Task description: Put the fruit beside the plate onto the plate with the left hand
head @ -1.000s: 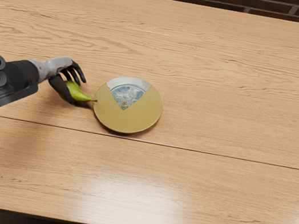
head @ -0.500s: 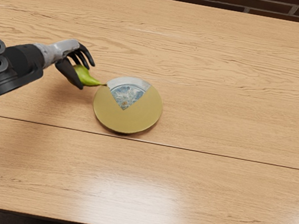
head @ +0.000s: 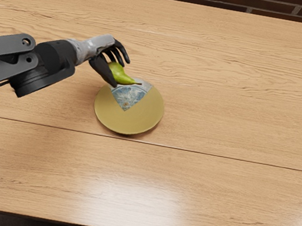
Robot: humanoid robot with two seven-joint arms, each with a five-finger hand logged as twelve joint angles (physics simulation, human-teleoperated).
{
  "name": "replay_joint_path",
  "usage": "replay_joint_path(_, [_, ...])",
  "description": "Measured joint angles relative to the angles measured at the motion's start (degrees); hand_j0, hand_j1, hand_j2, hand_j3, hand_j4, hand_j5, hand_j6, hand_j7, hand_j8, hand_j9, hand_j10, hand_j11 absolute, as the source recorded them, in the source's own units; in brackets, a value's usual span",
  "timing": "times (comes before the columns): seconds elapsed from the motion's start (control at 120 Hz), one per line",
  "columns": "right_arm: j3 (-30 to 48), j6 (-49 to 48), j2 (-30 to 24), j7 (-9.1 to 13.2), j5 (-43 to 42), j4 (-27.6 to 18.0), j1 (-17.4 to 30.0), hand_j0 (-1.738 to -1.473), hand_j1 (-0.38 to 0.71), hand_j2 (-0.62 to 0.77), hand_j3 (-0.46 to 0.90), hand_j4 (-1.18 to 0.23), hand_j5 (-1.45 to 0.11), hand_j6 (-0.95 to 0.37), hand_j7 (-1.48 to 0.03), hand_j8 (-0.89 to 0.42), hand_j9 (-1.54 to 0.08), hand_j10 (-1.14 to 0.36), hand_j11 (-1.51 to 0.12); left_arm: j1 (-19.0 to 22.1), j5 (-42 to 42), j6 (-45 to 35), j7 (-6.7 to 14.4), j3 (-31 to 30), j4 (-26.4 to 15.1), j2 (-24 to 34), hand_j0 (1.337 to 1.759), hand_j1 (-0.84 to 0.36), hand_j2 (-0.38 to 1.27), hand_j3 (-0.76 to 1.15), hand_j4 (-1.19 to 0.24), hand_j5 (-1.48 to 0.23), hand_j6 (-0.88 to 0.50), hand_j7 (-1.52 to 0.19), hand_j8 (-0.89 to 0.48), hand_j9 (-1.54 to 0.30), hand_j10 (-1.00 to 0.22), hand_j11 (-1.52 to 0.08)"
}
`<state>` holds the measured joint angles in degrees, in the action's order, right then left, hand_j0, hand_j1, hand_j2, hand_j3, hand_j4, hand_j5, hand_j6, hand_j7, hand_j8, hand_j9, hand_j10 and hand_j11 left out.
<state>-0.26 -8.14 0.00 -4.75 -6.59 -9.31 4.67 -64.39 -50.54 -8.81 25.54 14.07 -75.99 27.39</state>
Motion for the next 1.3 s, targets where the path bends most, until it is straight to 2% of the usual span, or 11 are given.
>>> replay_joint_path(0.167, [0.0,0.0,0.0,0.0,0.0,0.0,0.0,-1.658,-0.33,0.0,0.0,-0.02,-0.02,-0.02,-0.02,-0.02,-0.02,-0.02,-0.02,-0.3,-0.1,-0.2,0.1,0.0,0.0,-2.3,1.658,-0.27,0.38,0.0,-0.58,-0.77,-0.55,-0.77,-0.45,-0.76,-0.58,-0.76])
replay_joint_path(0.483, [0.0,0.0,0.0,0.0,0.0,0.0,0.0,-1.658,-0.33,0.0,0.0,-0.02,-0.02,-0.02,-0.02,-0.02,-0.02,-0.02,-0.02,1.8,-0.1,-0.3,0.1,-0.4,0.1,-4.0,1.658,-0.28,0.4,0.0,-0.58,-0.77,-0.56,-0.77,-0.46,-0.76,-0.58,-0.76])
replay_joint_path(0.517, [0.0,0.0,0.0,0.0,0.0,0.0,0.0,-1.658,-0.33,0.0,0.0,-0.02,-0.02,-0.02,-0.02,-0.02,-0.02,-0.02,-0.02,2.4,-0.2,-0.3,0.1,-0.4,0.1,-4.0,1.658,-0.27,0.36,0.0,-0.58,-0.76,-0.55,-0.76,-0.46,-0.76,-0.58,-0.77])
replay_joint_path(0.617, [0.0,0.0,0.0,0.0,0.0,0.0,0.0,-1.658,-0.33,0.0,0.0,-0.02,-0.02,-0.02,-0.02,-0.02,-0.02,-0.02,-0.02,3.4,-0.1,-0.3,0.1,-0.6,0.1,-4.1,1.658,-0.28,0.39,0.0,-0.58,-0.77,-0.55,-0.77,-0.45,-0.76,-0.58,-0.76])
replay_joint_path(0.792, [0.0,0.0,0.0,0.0,0.0,0.0,0.0,-1.658,-0.33,0.0,0.0,-0.02,-0.02,-0.02,-0.02,-0.02,-0.02,-0.02,-0.02,3.9,-0.1,-0.3,0.1,-0.6,0.1,-4.1,1.658,-0.27,0.33,0.0,-0.55,-0.73,-0.55,-0.73,-0.45,-0.72,-0.56,-0.72])
replay_joint_path(0.867, [0.0,0.0,0.0,0.0,0.0,0.0,0.0,-1.658,-0.33,0.0,0.0,-0.02,-0.02,-0.02,-0.02,-0.02,-0.02,-0.02,-0.02,3.9,-0.1,-0.7,0.0,-0.4,0.1,-4.1,1.658,-0.2,0.25,0.0,-0.49,-0.64,-0.48,-0.64,-0.41,-0.63,-0.49,-0.63])
replay_joint_path(1.017, [0.0,0.0,0.0,0.0,0.0,-0.1,0.0,-1.658,-0.33,0.0,0.0,-0.02,-0.02,-0.02,-0.02,-0.02,-0.02,-0.02,-0.02,3.8,0.4,-2.3,-0.2,0.1,0.1,-4.1,1.658,0.04,0.13,0.0,-0.28,-0.36,-0.27,-0.36,-0.24,-0.36,-0.28,-0.36])
replay_joint_path(1.175, [0.1,0.0,0.0,0.0,0.0,-0.1,-0.1,-1.658,-0.33,0.0,0.0,-0.02,-0.02,-0.02,-0.02,-0.02,-0.02,-0.02,-0.02,4.2,2.3,-2.3,-0.3,5.0,0.0,-3.7,1.658,0.2,0.06,0.0,-0.13,-0.17,-0.13,-0.17,-0.12,-0.17,-0.13,-0.17])
replay_joint_path(1.2, [0.1,0.0,0.0,0.0,0.0,-0.1,-0.1,-1.658,-0.33,0.0,0.0,-0.02,-0.02,-0.02,-0.02,-0.02,-0.02,-0.02,-0.02,5.1,2.9,-2.3,-0.4,6.0,0.0,-3.7,1.658,0.22,0.05,0.0,-0.12,-0.15,-0.12,-0.15,-0.11,-0.15,-0.12,-0.15])
replay_joint_path(1.258, [0.1,0.0,0.0,0.0,0.0,-0.1,-0.1,-1.658,-0.33,0.0,0.0,-0.02,-0.02,-0.02,-0.02,-0.02,-0.02,-0.02,-0.02,10.6,4.3,-2.1,-0.4,10.1,-0.1,-3.5,1.658,0.25,0.04,0.0,-0.09,-0.12,-0.09,-0.12,-0.08,-0.12,-0.09,-0.12])
replay_joint_path(1.3, [0.1,0.0,0.0,0.0,0.0,-0.1,-0.1,-1.658,-0.33,0.0,0.0,-0.02,-0.02,-0.02,-0.02,-0.02,-0.02,-0.02,-0.02,12.3,5.0,-1.3,-0.4,13.3,-0.3,-2.7,1.658,0.26,0.03,0.0,-0.08,-0.1,-0.08,-0.1,-0.07,-0.1,-0.08,-0.1])
